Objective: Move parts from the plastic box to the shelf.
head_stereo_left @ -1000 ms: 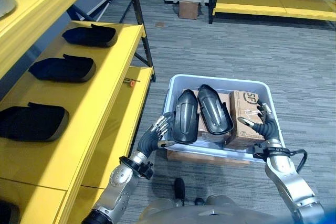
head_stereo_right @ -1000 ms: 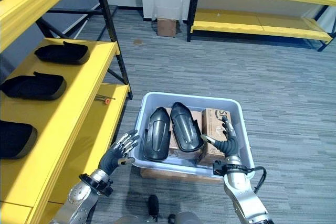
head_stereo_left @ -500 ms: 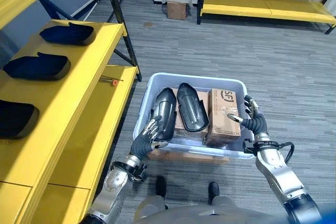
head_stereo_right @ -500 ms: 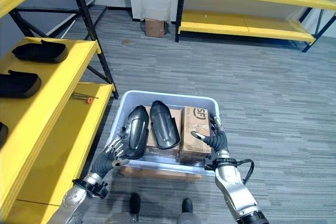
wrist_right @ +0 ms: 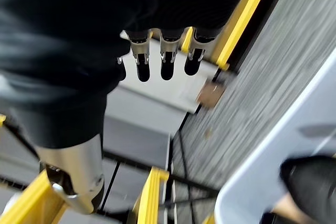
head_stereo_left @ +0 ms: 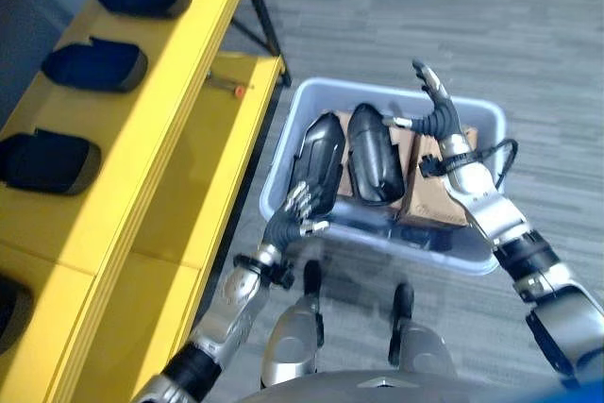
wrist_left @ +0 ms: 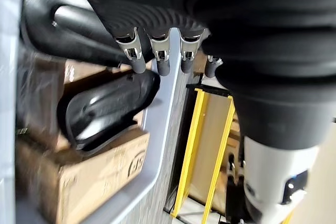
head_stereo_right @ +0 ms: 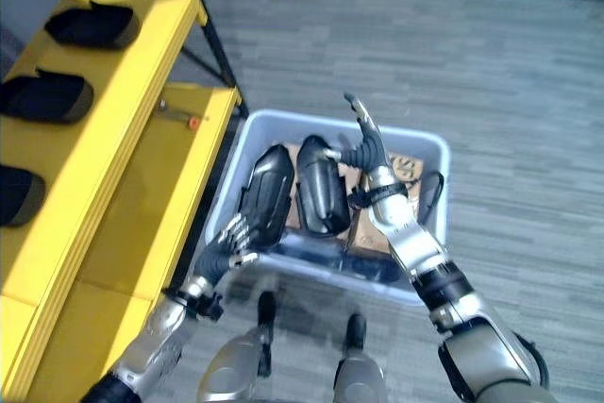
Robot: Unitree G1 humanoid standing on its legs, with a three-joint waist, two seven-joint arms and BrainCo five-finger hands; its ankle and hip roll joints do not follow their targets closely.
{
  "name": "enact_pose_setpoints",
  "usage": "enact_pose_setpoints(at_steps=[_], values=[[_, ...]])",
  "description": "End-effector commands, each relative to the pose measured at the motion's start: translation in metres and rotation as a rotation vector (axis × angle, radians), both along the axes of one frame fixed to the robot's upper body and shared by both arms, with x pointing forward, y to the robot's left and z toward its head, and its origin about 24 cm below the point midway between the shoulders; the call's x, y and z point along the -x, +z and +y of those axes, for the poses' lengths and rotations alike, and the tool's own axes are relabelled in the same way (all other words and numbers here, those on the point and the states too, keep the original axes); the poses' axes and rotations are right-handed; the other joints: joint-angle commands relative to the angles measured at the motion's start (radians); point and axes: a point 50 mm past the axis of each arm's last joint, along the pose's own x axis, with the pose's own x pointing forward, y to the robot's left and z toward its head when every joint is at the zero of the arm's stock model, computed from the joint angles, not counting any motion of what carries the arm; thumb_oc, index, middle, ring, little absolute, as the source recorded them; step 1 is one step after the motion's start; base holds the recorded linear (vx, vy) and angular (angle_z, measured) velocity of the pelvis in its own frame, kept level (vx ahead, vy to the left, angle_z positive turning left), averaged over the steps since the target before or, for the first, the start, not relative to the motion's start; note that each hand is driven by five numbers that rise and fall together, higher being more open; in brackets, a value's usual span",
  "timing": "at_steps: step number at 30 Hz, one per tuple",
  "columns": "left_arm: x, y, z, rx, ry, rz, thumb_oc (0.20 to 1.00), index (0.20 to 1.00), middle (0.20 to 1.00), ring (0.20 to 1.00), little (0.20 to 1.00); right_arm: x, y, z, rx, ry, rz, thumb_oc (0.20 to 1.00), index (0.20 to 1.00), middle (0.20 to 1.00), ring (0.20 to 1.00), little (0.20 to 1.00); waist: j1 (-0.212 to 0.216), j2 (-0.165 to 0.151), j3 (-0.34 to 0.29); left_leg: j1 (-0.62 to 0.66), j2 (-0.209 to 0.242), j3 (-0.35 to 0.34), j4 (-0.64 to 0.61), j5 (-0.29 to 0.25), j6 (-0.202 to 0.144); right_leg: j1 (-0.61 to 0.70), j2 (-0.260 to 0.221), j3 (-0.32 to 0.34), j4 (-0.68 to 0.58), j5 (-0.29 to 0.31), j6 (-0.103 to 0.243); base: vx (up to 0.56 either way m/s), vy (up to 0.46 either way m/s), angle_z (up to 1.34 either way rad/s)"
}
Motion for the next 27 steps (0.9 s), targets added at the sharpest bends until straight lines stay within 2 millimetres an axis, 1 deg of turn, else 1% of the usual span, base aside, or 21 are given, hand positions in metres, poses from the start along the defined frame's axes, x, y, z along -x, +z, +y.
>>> enact_pose_setpoints(at_steps=[1,5,6,8,12,13,16,18,19,22,23,25,27], values=[[0.010,0.006,0.022,-0.088,0.176,-0.083,1.000,1.000,1.000,1.000,1.000,0.010,-0.012,-0.002,-0.026,-0.042,0.017,1.000,1.000,1.000,1.000,1.000,0.007,-0.057,-0.037,0.007,-0.027,-0.018,0.059,-0.043,0.028,0.001,-0.011,-0.061,0.054,0.014,-0.046,-0.08,-0.002,0.09],[0.006,0.011,0.024,-0.059,0.156,-0.077,1.000,1.000,1.000,1.000,1.000,0.000,-0.007,-0.009,0.047,-0.162,-0.019,1.000,1.000,1.000,1.000,1.000,0.024,-0.043,-0.008,-0.023,-0.037,-0.029,0.076,-0.040,0.024,-0.023,-0.010,-0.078,0.075,0.008,-0.053,-0.05,0.014,0.07],[0.005,0.014,0.021,-0.057,0.136,-0.096,1.000,1.000,1.000,1.000,1.000,-0.008,-0.007,-0.016,0.065,-0.231,-0.010,1.000,1.000,1.000,1.000,1.000,0.033,-0.031,0.007,-0.036,-0.041,-0.032,0.082,-0.037,0.025,-0.035,-0.010,-0.085,0.085,0.008,-0.057,-0.06,0.036,0.08],[0.005,0.018,0.017,-0.054,0.127,-0.117,1.000,1.000,1.000,1.000,1.000,-0.015,-0.008,-0.026,0.043,-0.294,0.004,1.000,1.000,1.000,1.000,1.000,0.040,-0.019,0.025,-0.052,-0.044,-0.036,0.090,-0.035,0.024,-0.053,-0.010,-0.092,0.102,0.004,-0.060,-0.06,0.044,0.06],[0.002,0.024,0.009,-0.037,0.140,-0.154,1.000,1.000,1.000,1.000,1.000,-0.023,0.005,-0.038,-0.027,-0.414,-0.062,1.000,1.000,1.000,1.000,1.000,0.041,0.006,0.069,-0.084,-0.045,-0.036,0.090,-0.022,0.022,-0.101,-0.010,-0.097,0.141,-0.002,-0.065,-0.07,0.074,0.02],[-0.001,0.029,0.004,-0.005,0.138,-0.171,1.000,1.000,1.000,1.000,1.000,-0.024,0.012,-0.040,-0.020,-0.474,-0.115,1.000,1.000,1.000,1.000,1.000,0.039,0.013,0.091,-0.099,-0.045,-0.031,0.089,-0.017,0.023,-0.124,-0.012,-0.098,0.156,-0.003,-0.065,-0.10,0.074,-0.05],[-0.003,0.032,-0.001,0.034,0.137,-0.177,1.000,1.000,1.000,1.000,1.000,-0.024,0.021,-0.044,0.006,-0.540,-0.190,1.000,1.000,1.000,1.000,1.000,0.036,0.019,0.111,-0.113,-0.046,-0.024,0.083,-0.012,0.025,-0.147,-0.012,-0.096,0.164,0.000,-0.063,-0.07,0.042,-0.03],[-0.003,0.031,-0.005,0.067,0.103,-0.157,1.000,1.000,1.000,1.000,1.000,-0.023,0.029,-0.045,-0.001,-0.563,-0.238,1.000,1.000,1.000,1.000,1.000,0.031,0.024,0.125,-0.128,-0.048,-0.017,0.085,-0.009,0.026,-0.170,-0.010,-0.092,0.174,0.002,-0.061,-0.08,0.051,-0.08],[0.000,0.032,-0.012,0.076,0.070,-0.165,1.000,1.000,1.000,1.000,1.000,-0.020,0.040,-0.040,-0.005,-0.541,-0.290,1.000,1.000,1.000,1.000,1.000,0.021,0.026,0.125,-0.170,-0.049,-0.004,0.101,-0.012,0.026,-0.223,-0.009,-0.083,0.198,0.001,-0.059,-0.08,0.058,-0.11],[0.000,0.033,-0.015,0.087,0.062,-0.164,1.000,1.000,1.000,1.000,1.000,-0.020,0.042,-0.040,-0.002,-0.540,-0.274,1.000,1.000,1.000,1.000,1.000,0.015,0.027,0.125,-0.194,-0.052,0.003,0.113,-0.014,0.026,-0.250,-0.008,-0.076,0.209,0.001,-0.059,-0.04,0.029,-0.07],[-0.001,0.032,-0.018,0.084,0.035,-0.154,1.000,1.000,1.000,1.000,1.000,-0.021,0.042,-0.039,-0.003,-0.536,-0.261,1.000,1.000,1.000,1.000,1.000,0.014,0.028,0.125,-0.204,-0.052,0.006,0.117,-0.014,0.027,-0.262,-0.008,-0.073,0.212,0.003,-0.059,-0.04,0.022,-0.04],[0.001,0.032,-0.030,0.029,-0.079,-0.164,1.000,1.000,1.000,1.000,1.000,-0.023,0.042,-0.038,-0.017,-0.515,-0.242,1.000,1.000,1.000,1.000,1.000,0.007,0.030,0.125,-0.222,-0.050,0.013,0.124,-0.014,0.026,-0.284,-0.007,-0.066,0.217,0.004,-0.060,-0.04,0.048,-0.11],[0.004,0.032,-0.033,0.021,-0.075,-0.180,1.000,1.000,1.000,1.000,1.000,-0.023,0.047,-0.039,-0.003,-0.486,-0.246,1.000,1.000,1.000,1.000,1.000,-0.001,0.036,0.125,-0.241,-0.049,0.022,0.134,-0.012,0.023,-0.308,-0.008,-0.058,0.229,0.005,-0.061,-0.03,0.086,-0.17]])
